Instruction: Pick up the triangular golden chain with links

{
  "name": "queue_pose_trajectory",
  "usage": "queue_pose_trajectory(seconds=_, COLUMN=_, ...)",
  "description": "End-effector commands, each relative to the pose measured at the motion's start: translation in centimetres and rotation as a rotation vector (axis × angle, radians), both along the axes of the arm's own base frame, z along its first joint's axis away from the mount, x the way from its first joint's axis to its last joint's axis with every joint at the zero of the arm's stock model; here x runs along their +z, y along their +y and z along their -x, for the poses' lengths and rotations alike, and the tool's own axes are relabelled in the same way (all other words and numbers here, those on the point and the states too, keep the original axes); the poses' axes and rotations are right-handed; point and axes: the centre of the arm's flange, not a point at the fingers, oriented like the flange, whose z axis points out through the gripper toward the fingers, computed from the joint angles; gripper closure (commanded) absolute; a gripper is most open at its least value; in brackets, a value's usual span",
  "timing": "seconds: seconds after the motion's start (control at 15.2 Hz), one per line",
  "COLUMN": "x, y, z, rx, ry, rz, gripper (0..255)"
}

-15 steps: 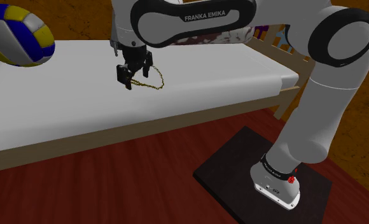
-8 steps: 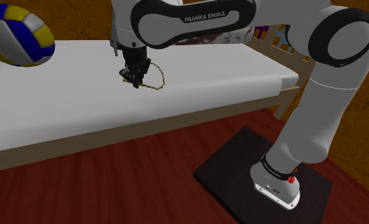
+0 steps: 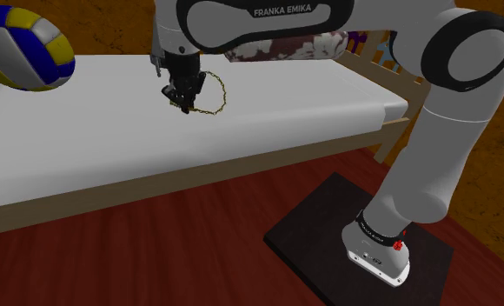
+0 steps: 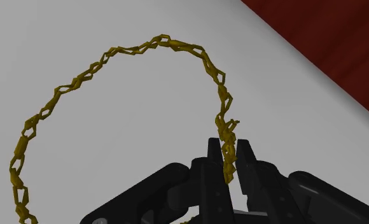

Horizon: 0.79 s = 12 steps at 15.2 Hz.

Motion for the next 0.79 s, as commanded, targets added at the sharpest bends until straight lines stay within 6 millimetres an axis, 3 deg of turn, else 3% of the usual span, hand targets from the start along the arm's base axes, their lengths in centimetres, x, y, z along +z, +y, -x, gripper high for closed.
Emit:
queue_pose_trajectory(seconds=0.0, x=1.0, y=0.0, z=0.0, rx=0.0, ry=0.0, rz=0.0, gripper=255)
queue_pose_trajectory(seconds=0.59, x=5.8, y=0.0, z=0.0, rx=0.0, ry=0.0, rz=0.0, gripper=255)
queue_pose_trajectory(seconds=0.73, x=5.9, y=0.0, z=0.0, rx=0.0, ry=0.0, rz=0.0, gripper=255)
